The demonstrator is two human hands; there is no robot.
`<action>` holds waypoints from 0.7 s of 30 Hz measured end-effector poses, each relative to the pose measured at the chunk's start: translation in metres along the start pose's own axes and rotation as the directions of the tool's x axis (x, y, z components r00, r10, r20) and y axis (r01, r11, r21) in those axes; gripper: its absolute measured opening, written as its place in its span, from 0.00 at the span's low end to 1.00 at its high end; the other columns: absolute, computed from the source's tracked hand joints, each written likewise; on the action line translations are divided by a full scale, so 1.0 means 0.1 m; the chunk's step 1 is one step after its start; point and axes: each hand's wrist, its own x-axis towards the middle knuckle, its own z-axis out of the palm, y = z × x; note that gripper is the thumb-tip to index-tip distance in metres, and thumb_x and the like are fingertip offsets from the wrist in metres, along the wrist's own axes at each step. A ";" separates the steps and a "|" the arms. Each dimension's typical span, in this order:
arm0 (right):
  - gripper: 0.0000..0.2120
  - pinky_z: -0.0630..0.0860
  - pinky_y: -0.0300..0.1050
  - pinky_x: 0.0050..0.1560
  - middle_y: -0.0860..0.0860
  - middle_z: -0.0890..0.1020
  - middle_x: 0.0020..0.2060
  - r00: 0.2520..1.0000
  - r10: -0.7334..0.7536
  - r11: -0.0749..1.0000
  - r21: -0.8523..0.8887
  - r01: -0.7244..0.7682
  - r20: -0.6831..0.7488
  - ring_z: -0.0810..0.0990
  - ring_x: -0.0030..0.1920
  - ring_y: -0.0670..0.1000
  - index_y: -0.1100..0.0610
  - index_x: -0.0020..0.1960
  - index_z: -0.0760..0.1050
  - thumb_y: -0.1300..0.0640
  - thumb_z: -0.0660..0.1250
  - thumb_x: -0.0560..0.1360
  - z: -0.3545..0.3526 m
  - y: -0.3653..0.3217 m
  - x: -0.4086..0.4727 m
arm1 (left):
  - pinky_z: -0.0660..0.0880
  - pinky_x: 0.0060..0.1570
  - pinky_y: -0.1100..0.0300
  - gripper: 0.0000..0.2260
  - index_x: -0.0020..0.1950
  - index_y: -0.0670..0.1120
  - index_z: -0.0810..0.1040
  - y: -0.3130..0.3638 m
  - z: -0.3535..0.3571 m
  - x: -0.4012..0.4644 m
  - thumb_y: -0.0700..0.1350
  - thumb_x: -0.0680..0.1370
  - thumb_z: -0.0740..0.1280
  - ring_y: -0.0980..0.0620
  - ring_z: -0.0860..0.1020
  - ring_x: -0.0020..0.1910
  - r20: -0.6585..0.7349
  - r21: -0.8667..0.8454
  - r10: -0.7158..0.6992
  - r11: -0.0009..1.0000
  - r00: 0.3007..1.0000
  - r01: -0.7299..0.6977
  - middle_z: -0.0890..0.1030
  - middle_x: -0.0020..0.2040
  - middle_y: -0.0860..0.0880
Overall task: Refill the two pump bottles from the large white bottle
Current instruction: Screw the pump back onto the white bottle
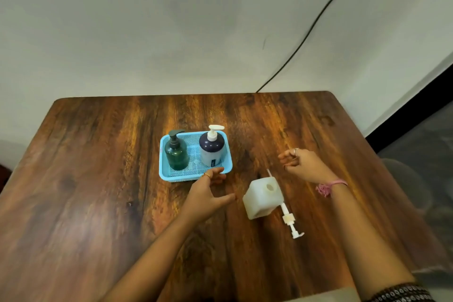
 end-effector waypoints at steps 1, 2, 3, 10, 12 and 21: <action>0.14 0.74 0.32 0.47 0.50 0.80 0.51 1.000 0.027 1.000 -0.006 -0.027 -0.006 0.80 0.50 0.46 0.56 0.57 0.77 0.67 0.66 0.73 0.04 0.13 -0.04 | 0.69 0.57 0.72 0.35 0.70 0.47 0.68 0.01 0.08 0.00 0.48 0.67 0.78 0.58 0.74 0.60 0.022 0.044 0.011 0.999 1.000 -0.012 0.76 0.61 0.53; 0.14 0.75 0.34 0.49 0.51 0.81 0.50 0.999 0.044 0.999 -0.018 -0.044 -0.011 0.80 0.51 0.48 0.54 0.54 0.77 0.68 0.66 0.73 0.09 0.25 -0.08 | 0.67 0.58 0.72 0.38 0.72 0.47 0.66 0.03 0.15 0.00 0.49 0.66 0.79 0.58 0.72 0.63 0.044 0.078 0.009 0.997 0.999 -0.013 0.74 0.64 0.53; 0.15 0.76 0.37 0.51 0.52 0.81 0.51 0.998 0.061 0.997 -0.035 -0.062 -0.009 0.81 0.51 0.49 0.52 0.52 0.76 0.69 0.66 0.72 0.15 0.38 -0.11 | 0.66 0.61 0.69 0.41 0.73 0.46 0.64 0.04 0.22 0.00 0.51 0.65 0.79 0.57 0.70 0.65 0.066 0.107 -0.002 0.994 0.998 -0.005 0.72 0.66 0.52; 0.21 0.74 0.38 0.52 0.45 0.74 0.59 0.973 -0.108 0.898 -0.400 0.183 0.202 0.75 0.55 0.46 0.51 0.64 0.73 0.67 0.65 0.74 0.51 0.83 -0.45 | 0.59 0.70 0.62 0.50 0.77 0.46 0.53 0.01 0.62 0.02 0.52 0.64 0.80 0.54 0.61 0.73 0.112 0.205 -0.045 0.979 0.993 0.021 0.60 0.76 0.49; 0.21 0.73 0.40 0.46 0.45 0.72 0.57 0.948 -0.188 0.858 -0.427 0.287 0.258 0.76 0.53 0.47 0.49 0.63 0.72 0.66 0.64 0.74 0.58 0.93 -0.52 | 0.58 0.70 0.61 0.52 0.77 0.46 0.52 0.00 0.71 0.04 0.53 0.63 0.80 0.53 0.60 0.74 0.105 0.212 -0.050 0.977 0.993 0.027 0.59 0.76 0.49; 0.21 0.76 0.47 0.54 0.53 0.66 0.70 0.833 -0.408 0.687 -0.475 0.550 0.374 0.75 0.58 0.55 0.51 0.68 0.69 0.65 0.61 0.77 0.77 1.08 -0.49 | 0.61 0.64 0.67 0.50 0.76 0.47 0.55 -0.02 0.95 0.14 0.51 0.62 0.80 0.63 0.62 0.66 0.082 0.122 -0.032 0.992 0.996 0.022 0.64 0.72 0.53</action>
